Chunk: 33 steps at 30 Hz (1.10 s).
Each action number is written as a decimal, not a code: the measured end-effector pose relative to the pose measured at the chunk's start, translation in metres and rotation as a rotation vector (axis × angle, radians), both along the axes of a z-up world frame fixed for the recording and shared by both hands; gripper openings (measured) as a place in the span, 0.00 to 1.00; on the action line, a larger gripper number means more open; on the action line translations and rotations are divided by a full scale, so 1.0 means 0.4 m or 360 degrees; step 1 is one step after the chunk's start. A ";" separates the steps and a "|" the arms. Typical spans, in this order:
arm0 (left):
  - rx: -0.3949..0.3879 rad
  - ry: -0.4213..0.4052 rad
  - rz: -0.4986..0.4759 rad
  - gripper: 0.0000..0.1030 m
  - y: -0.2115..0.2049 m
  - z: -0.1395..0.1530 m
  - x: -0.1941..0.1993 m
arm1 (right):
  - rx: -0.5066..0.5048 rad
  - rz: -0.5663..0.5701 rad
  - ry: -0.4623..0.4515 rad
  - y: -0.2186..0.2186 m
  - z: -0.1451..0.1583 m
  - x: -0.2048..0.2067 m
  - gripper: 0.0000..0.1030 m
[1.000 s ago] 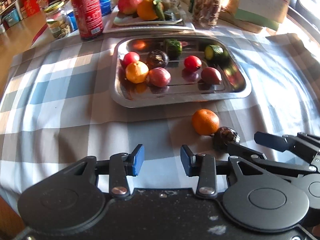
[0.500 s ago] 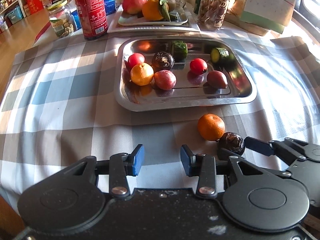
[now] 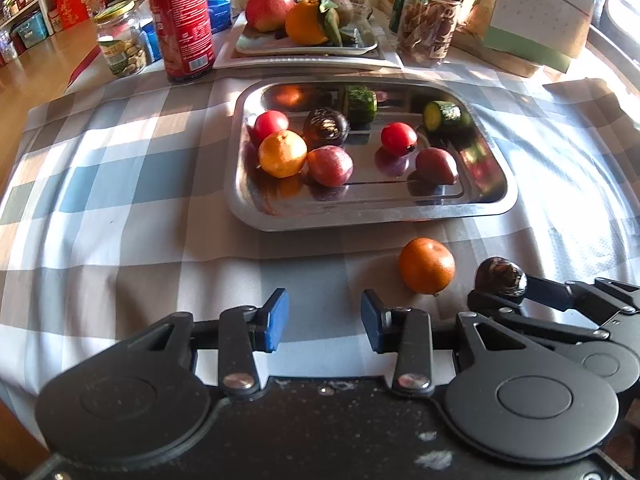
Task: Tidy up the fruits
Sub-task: 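Close the right tool around the dark passion fruit on the cloth, then lift the passion fruit with the right tool while the left tool grasps the tangerine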
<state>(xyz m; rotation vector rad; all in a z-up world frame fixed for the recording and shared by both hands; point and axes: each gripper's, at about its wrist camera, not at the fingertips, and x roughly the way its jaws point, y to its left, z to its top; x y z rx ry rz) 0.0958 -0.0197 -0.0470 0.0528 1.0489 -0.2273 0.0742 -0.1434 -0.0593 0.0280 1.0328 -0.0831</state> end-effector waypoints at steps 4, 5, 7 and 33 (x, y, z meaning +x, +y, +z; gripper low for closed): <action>0.0033 -0.0058 -0.0065 0.39 -0.034 -0.007 -0.001 | 0.0059 -0.0122 -0.0001 -0.042 0.024 0.000 0.52; 0.0049 -0.0072 -0.0083 0.39 -0.044 -0.010 -0.003 | 0.0082 -0.0147 -0.0006 -0.052 0.031 0.002 0.52; 0.0073 -0.0097 -0.0117 0.39 -0.062 -0.013 -0.007 | 0.0108 -0.0187 -0.0025 -0.069 0.048 0.002 0.52; 0.0099 -0.0130 -0.0240 0.40 -0.192 -0.021 0.007 | 0.0258 -0.0427 -0.0177 -0.151 0.131 0.011 0.52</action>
